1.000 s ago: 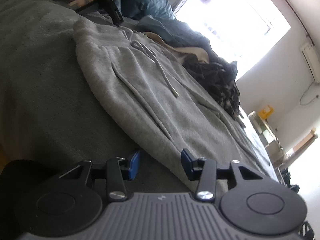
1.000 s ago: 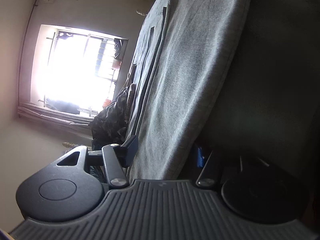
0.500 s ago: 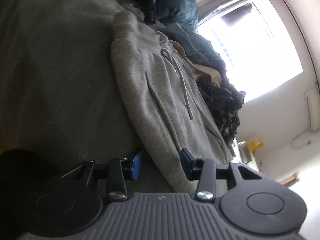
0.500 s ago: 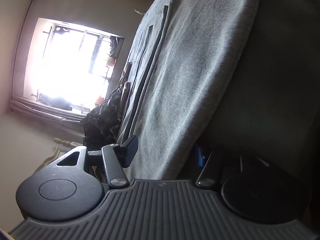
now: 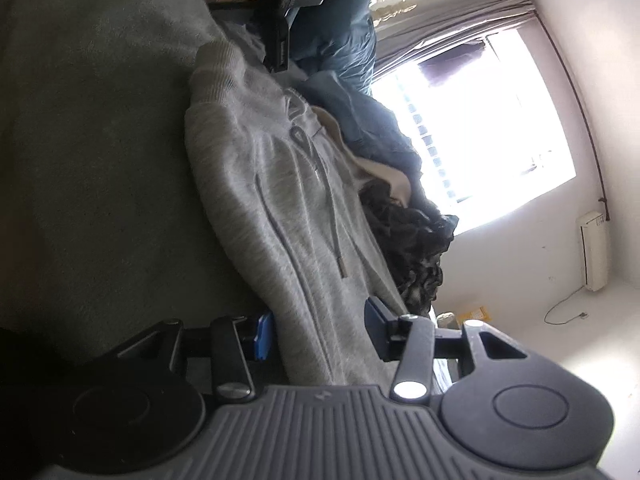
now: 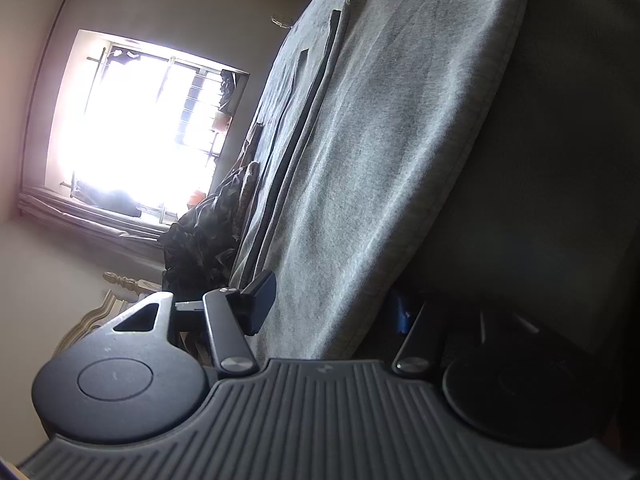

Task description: Fold clothes

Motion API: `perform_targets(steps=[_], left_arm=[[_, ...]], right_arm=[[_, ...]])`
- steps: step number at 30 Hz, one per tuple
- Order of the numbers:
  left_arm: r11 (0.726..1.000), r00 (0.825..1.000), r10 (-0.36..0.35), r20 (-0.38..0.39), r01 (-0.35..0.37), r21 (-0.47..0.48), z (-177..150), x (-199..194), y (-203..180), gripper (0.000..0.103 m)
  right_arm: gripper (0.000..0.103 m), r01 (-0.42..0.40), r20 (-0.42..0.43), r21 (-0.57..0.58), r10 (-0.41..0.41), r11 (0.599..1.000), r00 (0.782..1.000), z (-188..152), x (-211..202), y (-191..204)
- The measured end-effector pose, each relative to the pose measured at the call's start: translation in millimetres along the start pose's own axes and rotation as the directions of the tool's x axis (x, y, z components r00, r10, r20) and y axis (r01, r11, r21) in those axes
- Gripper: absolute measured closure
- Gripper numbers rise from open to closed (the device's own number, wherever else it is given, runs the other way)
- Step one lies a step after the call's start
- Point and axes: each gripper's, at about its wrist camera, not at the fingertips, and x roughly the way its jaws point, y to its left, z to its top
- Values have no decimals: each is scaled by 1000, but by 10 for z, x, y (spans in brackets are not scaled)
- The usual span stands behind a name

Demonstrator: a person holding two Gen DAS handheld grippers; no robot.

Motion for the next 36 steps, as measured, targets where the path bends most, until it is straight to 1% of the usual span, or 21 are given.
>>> perform_targets(steps=[1,3,4,8,10,11,12,13,14,15,17,20,27,30,36], left_arm=[[1000,1000,8,-12,-8,8,-28,15,12,65],[998,999,25,-25,-23,51,-95,23,-4,71],[997,999,32,-24,-30,72,-101,19,-14,73],[998,1000,31,3,-31,58,-17,52,-17,77],[998,999,32,15,-33,58,23,72,-20,86],[997,999,35,17,-36,69,31,82,-31,86],[996,999,40,20,-42,81,35,95,-54,87],[994,999,43,23,-45,97,32,95,-80,88],[992,999,46,29,-49,115,30,89,-109,89],[990,998,48,38,-53,135,33,84,-145,90],[985,997,43,58,-52,167,49,38,-215,91],[978,996,33,86,-50,201,72,5,-338,91],[967,992,6,125,-38,253,154,22,-593,92],[958,990,-5,140,-36,284,196,42,-701,92],[946,986,7,166,-60,318,295,222,-906,92]], right_arm=[[47,-1,-2,-2,1,1000,1000,4,-2,2],[48,-4,-10,-4,4,1000,1000,16,-10,1],[48,-6,-16,-4,6,1000,1000,26,-14,-2],[51,-2,-29,-19,2,1000,1000,66,-11,-2],[55,2,-26,-35,-3,999,1000,73,-5,9],[64,10,-20,-50,-11,999,1000,70,-5,18],[75,21,-11,-62,-21,998,1000,68,-10,21],[81,22,-3,-62,-22,998,1000,71,-21,13],[89,23,5,-62,-23,998,1000,75,-33,4],[93,25,13,-62,-24,998,1000,79,-44,-4],[97,18,30,-68,-16,998,999,95,-79,-6],[99,3,60,-109,4,994,998,115,-129,64],[99,-38,105,-215,62,976,993,215,-181,335],[99,-50,112,-241,79,969,991,296,-150,452],[99,-59,128,-285,98,957,987,439,12,690]])
